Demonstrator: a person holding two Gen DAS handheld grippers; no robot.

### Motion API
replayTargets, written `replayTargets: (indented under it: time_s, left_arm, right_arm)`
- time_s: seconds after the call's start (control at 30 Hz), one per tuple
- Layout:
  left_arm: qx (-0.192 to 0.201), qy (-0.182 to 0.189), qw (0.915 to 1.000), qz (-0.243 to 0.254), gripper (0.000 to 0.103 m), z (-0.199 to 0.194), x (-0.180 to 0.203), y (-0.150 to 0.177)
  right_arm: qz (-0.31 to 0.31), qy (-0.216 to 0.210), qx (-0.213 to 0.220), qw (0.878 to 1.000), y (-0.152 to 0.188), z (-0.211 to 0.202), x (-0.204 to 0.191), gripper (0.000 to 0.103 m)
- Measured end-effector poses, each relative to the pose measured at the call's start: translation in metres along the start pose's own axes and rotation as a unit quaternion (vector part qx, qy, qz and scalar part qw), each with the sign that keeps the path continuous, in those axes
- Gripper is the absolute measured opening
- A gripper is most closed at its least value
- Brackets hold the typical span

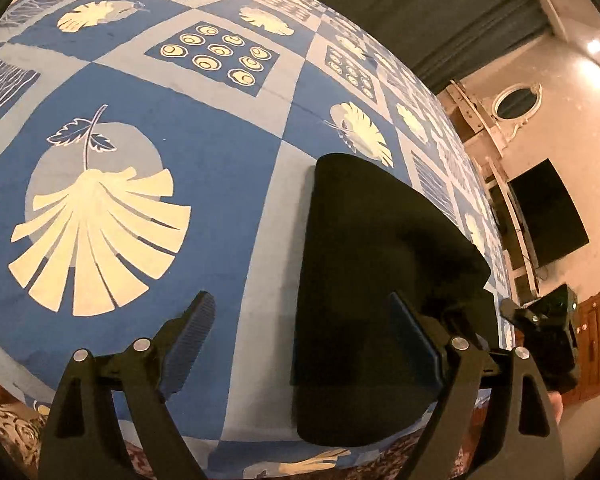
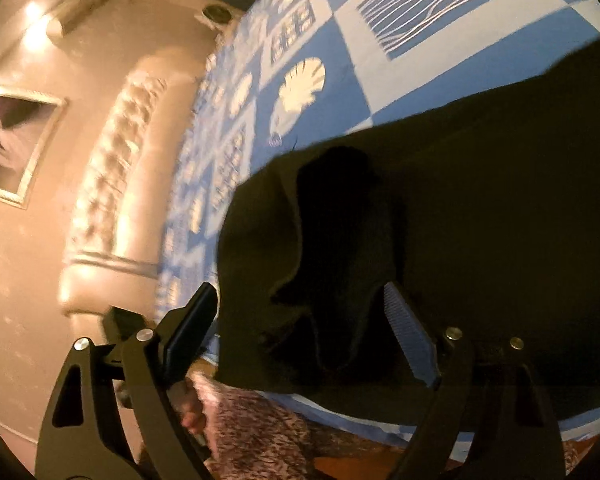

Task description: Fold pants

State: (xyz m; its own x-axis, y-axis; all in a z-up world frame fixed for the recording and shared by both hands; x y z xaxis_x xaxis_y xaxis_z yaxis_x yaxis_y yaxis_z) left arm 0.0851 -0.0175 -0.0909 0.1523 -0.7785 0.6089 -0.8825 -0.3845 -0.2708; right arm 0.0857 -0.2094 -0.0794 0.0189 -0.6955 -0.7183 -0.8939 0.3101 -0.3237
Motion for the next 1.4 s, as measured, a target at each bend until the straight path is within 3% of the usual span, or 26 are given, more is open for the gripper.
replayTargets:
  time_s: [0.13,0.23,0.4,0.47,0.53,0.6,0.63,0.83,0.93,1.13,1.4]
  left_arm:
    - [0.002,-0.011,0.9996,0.027,0.086,-0.001,0.000,0.005]
    - [-0.009,-0.018,0.9994,0.027,0.086,0.008,0.000,0.008]
    - [-0.024,-0.008,0.9997,0.005,0.086,0.010,-0.008,0.009]
    - [-0.024,-0.007,0.9997,0.004,0.086,0.009,-0.009,0.008]
    - [-0.022,-0.007,0.9997,0.002,0.086,0.008,-0.010,0.007]
    - [-0.018,-0.006,0.9998,-0.002,0.086,0.006,-0.011,0.006]
    - [-0.017,-0.004,0.9998,-0.005,0.086,0.004,-0.012,0.005]
    - [-0.016,0.022,0.9994,-0.024,0.086,-0.001,-0.011,0.003]
    - [-0.020,0.031,0.9991,-0.019,0.086,-0.001,-0.005,0.006]
    - [-0.036,0.063,0.9974,0.007,0.086,0.003,0.017,0.020]
    - [-0.076,0.105,0.9911,0.031,0.086,0.014,0.052,0.049]
  right_arm:
    - [-0.037,0.098,-0.035,0.994,0.003,0.016,-0.009,0.087]
    - [-0.085,0.182,-0.071,0.977,0.012,0.026,-0.020,0.087]
    - [-0.143,0.243,-0.091,0.955,0.026,0.038,-0.027,0.092]
    - [-0.125,0.237,-0.059,0.962,0.020,0.033,-0.022,0.081]
    - [-0.108,0.237,-0.048,0.964,0.017,0.027,-0.012,0.045]
    - [-0.087,0.189,-0.046,0.977,0.015,0.022,-0.009,0.019]
    - [-0.065,0.167,-0.041,0.983,0.014,0.016,-0.007,0.016]
    - [-0.035,0.084,0.014,0.996,0.000,-0.037,-0.011,0.010]
    - [-0.031,0.071,0.034,0.996,-0.007,-0.066,-0.009,0.009]
    - [-0.027,0.095,0.078,0.992,-0.024,-0.126,0.017,0.009]
    - [0.028,0.140,0.105,0.984,-0.014,-0.188,0.098,0.009]
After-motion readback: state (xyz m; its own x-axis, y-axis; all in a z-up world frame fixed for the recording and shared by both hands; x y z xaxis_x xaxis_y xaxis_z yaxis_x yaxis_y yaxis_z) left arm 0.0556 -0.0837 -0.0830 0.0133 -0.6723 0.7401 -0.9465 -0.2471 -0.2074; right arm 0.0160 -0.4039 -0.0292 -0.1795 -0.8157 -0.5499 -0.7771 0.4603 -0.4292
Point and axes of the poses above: each gripper's, at about its wrist camera, not at the fingertips, and z roughly the way its jaws point, x to its right, y to its underside, the point moved 7 cm from there along z, roughly the way its jaws point, and after that the axes turned 12 degrees about -z, right-handed, at the moved point
